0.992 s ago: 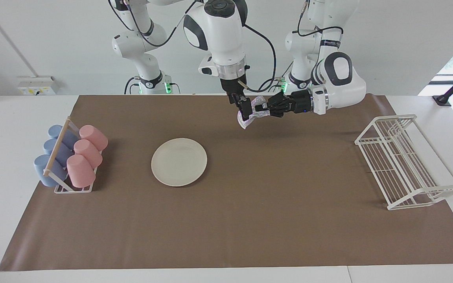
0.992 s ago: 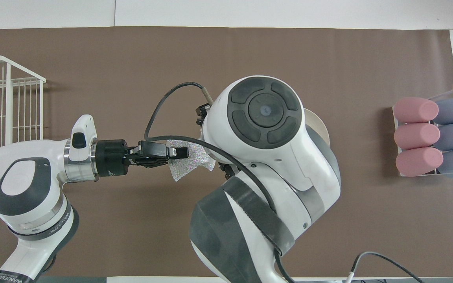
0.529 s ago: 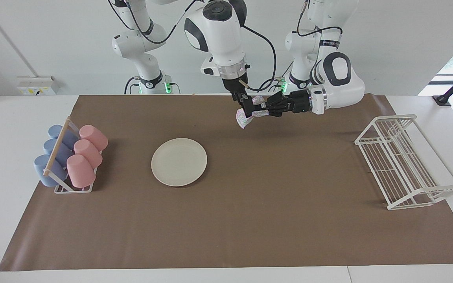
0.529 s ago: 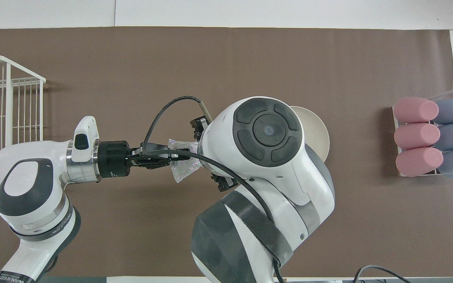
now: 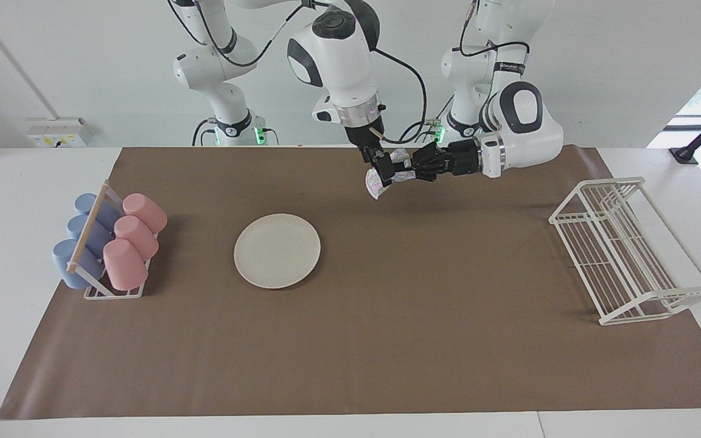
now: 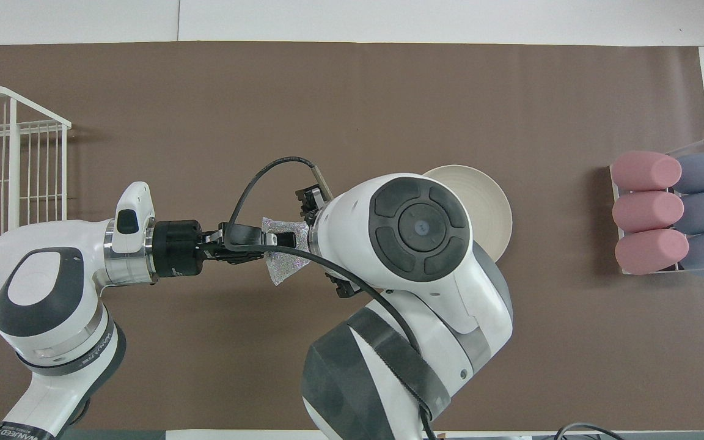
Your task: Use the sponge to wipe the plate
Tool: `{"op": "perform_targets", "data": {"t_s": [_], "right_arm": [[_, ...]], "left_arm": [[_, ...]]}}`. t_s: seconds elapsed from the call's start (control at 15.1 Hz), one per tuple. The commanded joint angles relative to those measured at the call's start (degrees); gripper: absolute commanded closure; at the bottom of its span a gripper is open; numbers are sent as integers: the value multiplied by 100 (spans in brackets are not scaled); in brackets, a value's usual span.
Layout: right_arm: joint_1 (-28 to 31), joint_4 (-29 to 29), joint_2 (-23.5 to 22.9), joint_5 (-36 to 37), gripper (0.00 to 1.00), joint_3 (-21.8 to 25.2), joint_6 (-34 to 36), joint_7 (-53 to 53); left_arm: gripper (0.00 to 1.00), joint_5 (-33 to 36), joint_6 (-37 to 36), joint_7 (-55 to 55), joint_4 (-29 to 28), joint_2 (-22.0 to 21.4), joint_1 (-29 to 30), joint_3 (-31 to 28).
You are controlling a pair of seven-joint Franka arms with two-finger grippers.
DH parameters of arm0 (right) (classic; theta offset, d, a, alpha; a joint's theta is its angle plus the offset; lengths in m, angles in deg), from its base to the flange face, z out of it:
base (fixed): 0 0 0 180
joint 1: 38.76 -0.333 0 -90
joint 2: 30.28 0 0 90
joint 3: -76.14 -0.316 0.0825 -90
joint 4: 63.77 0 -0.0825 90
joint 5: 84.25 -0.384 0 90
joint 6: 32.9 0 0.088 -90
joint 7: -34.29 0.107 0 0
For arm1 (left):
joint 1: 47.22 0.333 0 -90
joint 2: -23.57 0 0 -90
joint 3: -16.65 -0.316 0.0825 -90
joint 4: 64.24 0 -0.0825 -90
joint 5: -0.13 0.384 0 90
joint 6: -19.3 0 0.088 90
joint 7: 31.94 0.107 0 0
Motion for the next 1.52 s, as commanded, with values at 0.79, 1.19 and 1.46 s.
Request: {"op": "perform_targets", "data": {"t_s": [0.79, 1.19, 1.46], "right_arm": [[-53, -305, 184, -357, 85, -80, -439, 354], [-88, -350, 220, -348, 100, -80, -439, 424], [-88, -315, 237, -357, 100, -80, -325, 617]], "left_arm": [[100, -131, 21, 137, -238, -203, -107, -90], [100, -131, 3, 137, -256, -220, -107, -90], [0, -114, -14, 102, -265, -265, -116, -90]]}}
